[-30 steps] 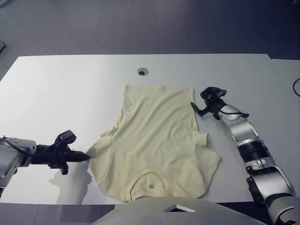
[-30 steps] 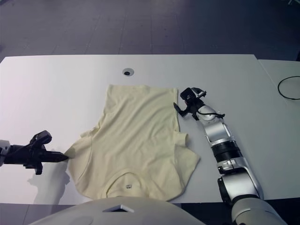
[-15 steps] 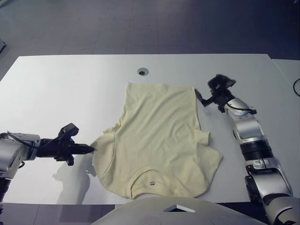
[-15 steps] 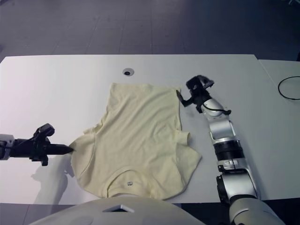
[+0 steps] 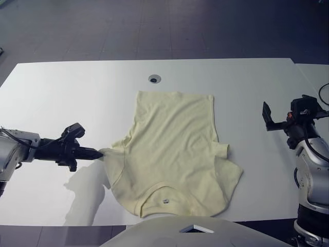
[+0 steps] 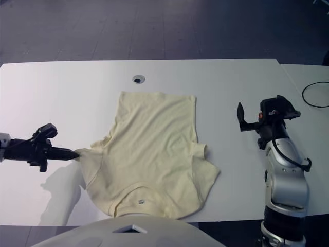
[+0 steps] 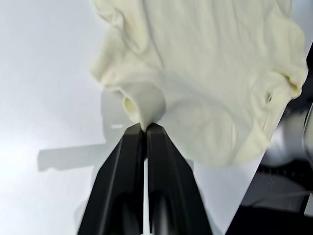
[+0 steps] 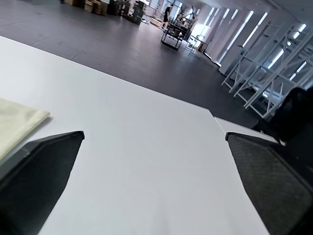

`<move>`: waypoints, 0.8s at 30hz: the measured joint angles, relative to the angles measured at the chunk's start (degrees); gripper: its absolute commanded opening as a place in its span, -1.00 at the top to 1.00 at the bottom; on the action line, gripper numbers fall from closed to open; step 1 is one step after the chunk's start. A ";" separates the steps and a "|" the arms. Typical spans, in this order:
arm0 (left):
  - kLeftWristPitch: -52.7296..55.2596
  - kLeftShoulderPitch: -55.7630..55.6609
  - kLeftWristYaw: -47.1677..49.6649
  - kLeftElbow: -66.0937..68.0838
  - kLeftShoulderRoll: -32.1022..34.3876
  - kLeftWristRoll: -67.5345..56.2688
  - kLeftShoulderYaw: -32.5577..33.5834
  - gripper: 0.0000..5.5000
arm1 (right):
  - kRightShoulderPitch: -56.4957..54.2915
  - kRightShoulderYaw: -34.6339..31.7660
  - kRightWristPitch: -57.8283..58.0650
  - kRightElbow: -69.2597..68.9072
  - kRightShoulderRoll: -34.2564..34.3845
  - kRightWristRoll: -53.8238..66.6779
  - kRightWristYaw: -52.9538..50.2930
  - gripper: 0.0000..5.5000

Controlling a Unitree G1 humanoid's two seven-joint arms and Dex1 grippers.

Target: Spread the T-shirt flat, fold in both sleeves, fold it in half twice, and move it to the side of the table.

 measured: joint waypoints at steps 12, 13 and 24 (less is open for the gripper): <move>-1.54 -8.31 -6.12 -0.66 2.50 7.47 -9.17 0.99 | 2.01 -0.82 1.67 -3.51 3.25 0.12 -2.66 -0.96; -0.90 -8.75 -6.54 -1.75 2.83 7.58 -9.60 0.99 | 2.11 -0.82 1.67 -3.55 3.44 0.09 -2.91 -0.96; 15.45 -17.20 -7.07 -12.96 4.03 2.79 -12.82 0.99 | 2.77 0.69 1.53 -4.08 4.89 -0.27 -4.22 -0.96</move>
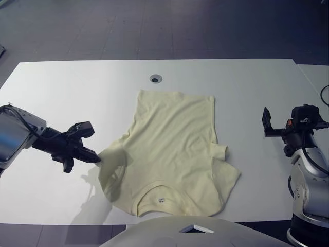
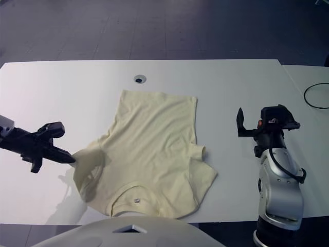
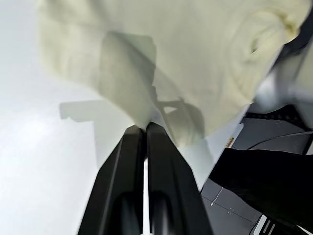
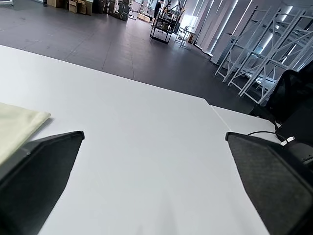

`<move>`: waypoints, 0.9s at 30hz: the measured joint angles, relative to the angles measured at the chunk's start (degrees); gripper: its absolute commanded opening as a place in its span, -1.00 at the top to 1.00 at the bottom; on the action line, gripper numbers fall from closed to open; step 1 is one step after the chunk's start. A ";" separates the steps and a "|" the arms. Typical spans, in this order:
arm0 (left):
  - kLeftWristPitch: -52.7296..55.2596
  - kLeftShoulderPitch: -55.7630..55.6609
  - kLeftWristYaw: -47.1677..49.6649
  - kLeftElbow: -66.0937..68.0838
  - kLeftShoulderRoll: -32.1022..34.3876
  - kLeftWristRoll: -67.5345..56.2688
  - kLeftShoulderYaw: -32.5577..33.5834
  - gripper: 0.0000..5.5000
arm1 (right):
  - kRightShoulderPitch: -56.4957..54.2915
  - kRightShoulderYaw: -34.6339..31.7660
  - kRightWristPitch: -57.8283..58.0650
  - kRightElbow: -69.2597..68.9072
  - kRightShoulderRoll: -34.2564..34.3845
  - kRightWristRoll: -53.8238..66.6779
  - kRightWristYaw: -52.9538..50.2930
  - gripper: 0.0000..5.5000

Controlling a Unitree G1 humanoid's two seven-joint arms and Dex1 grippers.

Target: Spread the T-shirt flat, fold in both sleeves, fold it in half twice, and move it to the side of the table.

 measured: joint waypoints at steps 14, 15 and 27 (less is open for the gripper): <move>21.82 -7.69 20.57 -4.22 -18.03 -16.06 0.95 0.99 | -1.18 2.07 -0.44 0.90 0.62 -0.33 -0.12 -0.96; 21.81 -7.69 22.15 -4.20 -18.90 -17.25 0.91 0.99 | -1.19 2.12 -0.44 0.91 0.68 -0.34 -0.14 -0.96; 21.80 -8.42 42.99 4.26 -28.06 -35.95 8.43 0.37 | -2.00 1.55 5.67 -3.41 0.85 5.74 3.36 -0.96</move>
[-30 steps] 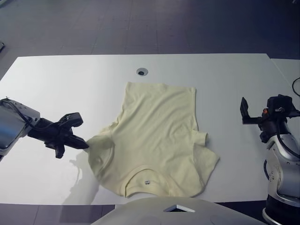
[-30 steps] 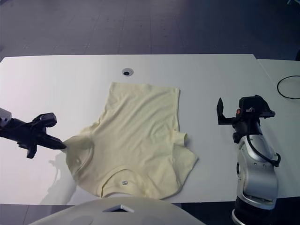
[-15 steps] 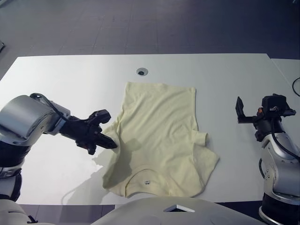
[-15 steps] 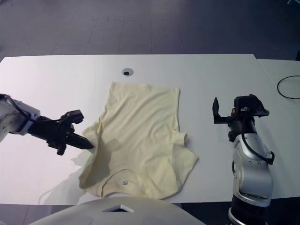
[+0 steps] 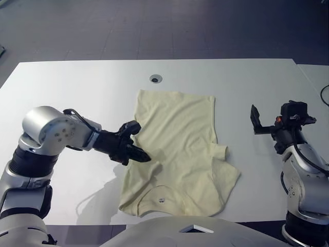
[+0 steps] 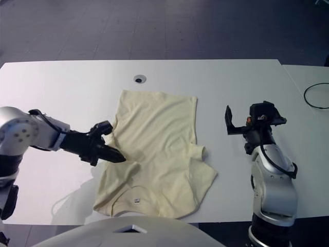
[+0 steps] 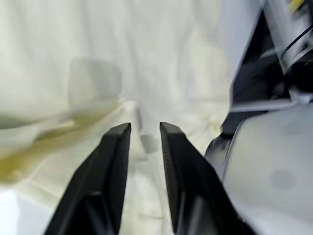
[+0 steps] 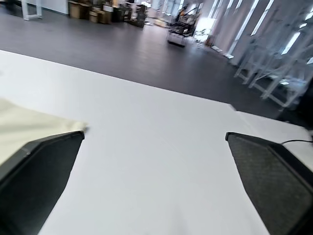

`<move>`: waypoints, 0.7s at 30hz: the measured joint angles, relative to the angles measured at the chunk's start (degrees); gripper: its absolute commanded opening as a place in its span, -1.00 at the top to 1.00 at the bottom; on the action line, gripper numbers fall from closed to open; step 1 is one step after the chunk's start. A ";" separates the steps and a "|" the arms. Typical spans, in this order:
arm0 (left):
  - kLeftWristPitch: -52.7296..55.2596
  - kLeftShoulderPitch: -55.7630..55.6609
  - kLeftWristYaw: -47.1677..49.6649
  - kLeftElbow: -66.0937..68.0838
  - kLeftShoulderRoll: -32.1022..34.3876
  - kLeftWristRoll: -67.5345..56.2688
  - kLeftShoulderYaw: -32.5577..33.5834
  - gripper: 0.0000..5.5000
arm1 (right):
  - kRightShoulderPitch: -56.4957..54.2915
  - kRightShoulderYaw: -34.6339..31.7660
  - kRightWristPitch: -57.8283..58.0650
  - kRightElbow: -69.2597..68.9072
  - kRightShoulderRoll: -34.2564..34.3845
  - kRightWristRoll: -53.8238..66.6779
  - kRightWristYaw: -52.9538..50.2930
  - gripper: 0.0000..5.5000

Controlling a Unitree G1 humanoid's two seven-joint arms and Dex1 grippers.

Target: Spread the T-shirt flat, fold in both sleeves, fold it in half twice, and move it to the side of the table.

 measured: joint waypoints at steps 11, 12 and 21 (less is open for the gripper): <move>-0.53 10.06 15.73 -2.87 -0.80 -2.47 25.41 -0.29 | 9.63 -21.91 35.71 -5.94 -6.98 37.03 18.40 -0.96; -1.54 12.49 17.87 -4.83 -2.41 -1.74 28.50 -0.39 | 10.04 -21.79 37.55 -5.33 -8.82 38.52 19.76 -0.96; -5.38 20.88 29.81 -13.67 -13.24 1.38 39.82 -0.96 | 18.42 -13.45 38.20 -0.99 -15.75 39.37 23.18 -0.85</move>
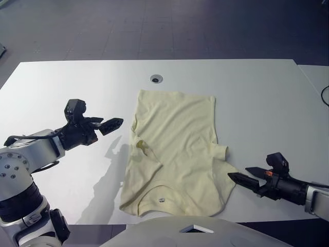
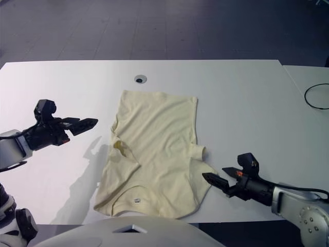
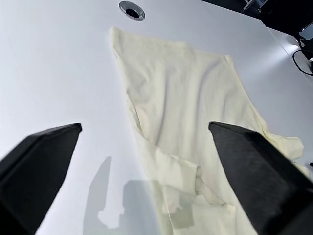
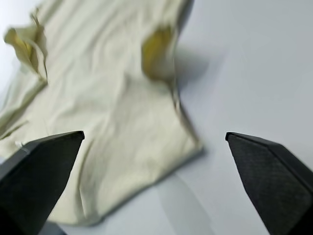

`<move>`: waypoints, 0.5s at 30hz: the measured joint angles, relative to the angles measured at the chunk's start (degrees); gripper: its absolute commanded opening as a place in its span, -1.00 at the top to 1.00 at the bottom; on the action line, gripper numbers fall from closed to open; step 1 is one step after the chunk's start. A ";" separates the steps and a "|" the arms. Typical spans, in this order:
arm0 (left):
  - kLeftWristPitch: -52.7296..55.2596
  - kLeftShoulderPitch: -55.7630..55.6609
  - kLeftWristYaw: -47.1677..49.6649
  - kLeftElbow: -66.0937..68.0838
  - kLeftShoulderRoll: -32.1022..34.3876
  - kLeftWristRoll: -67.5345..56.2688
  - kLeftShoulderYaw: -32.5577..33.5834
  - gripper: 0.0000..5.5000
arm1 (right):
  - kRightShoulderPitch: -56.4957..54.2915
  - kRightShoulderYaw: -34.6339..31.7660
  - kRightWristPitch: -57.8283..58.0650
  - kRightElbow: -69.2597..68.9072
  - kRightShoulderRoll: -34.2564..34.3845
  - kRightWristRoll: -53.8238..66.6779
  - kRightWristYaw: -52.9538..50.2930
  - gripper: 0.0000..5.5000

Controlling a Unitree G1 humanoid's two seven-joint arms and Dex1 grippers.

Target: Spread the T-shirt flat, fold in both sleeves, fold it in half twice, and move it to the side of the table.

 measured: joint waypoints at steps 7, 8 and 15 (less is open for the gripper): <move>0.19 -0.63 0.35 0.43 -0.41 0.04 -0.77 -0.96 | 1.88 4.50 -6.13 1.01 0.96 -1.24 -0.98 -0.44; 0.18 -1.14 0.26 0.74 -0.40 0.09 -1.32 -0.96 | 1.92 5.02 -6.72 0.97 1.99 -1.30 -1.68 -0.41; 0.03 -2.50 -0.51 2.42 -0.40 1.62 -3.65 -0.96 | 3.94 6.42 -9.10 0.10 4.82 -0.82 -4.15 -0.01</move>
